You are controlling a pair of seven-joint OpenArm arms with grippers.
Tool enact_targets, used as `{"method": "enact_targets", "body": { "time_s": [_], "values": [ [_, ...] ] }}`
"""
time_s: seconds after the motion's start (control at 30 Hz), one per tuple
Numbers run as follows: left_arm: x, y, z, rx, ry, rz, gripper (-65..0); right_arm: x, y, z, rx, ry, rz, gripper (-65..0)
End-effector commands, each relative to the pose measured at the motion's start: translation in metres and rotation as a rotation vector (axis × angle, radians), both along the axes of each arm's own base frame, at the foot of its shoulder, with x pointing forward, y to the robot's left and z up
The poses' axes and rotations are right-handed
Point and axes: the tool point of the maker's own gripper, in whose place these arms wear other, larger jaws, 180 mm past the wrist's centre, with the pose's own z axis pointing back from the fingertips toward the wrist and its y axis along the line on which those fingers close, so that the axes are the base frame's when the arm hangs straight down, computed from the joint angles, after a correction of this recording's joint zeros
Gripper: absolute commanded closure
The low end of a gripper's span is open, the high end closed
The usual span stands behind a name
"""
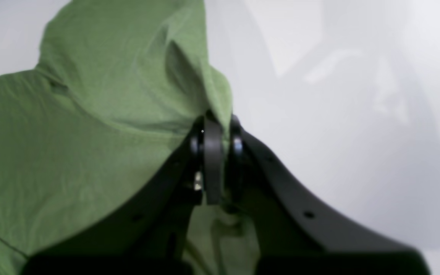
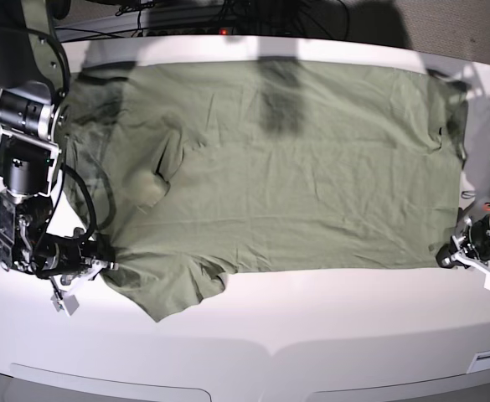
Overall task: Fold the T-shirt properly
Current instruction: 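Lift the held shirt edge with both grippers and fold it over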
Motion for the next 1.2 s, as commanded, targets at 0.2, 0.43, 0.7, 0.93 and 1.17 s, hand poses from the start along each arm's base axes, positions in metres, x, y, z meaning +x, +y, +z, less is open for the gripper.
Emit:
{"method": "enact_targets", "body": {
  "time_s": [0.2,0.43,0.7,0.93,1.17],
  "values": [
    [0.015,-0.002,0.032,0.003,-0.033,-0.068,0.0,0.015,-0.011,0.039,-0.113,-0.074,0.093,0.0],
    [0.001,-0.025,0.042,0.008,-0.058,-0.188,0.0,0.001,-0.005,0.042,-0.194,-0.118,0.17,0.0],
    [-0.028,-0.037,0.033,0.082,-0.065,-0.285,0.0,-0.022,0.02,0.065,-0.28,-0.256,0.268,0.0],
    [-0.036,-0.033,0.065,0.091,-0.085,-0.358,0.0,-0.05,0.006,0.077,-0.303,-0.304,0.223,0.0],
    [-0.052,-0.029,0.074,0.054,-0.025,-0.413,0.0,-0.083,-0.012,0.066,-0.37,-0.251,0.255,0.0]
  ]
}}
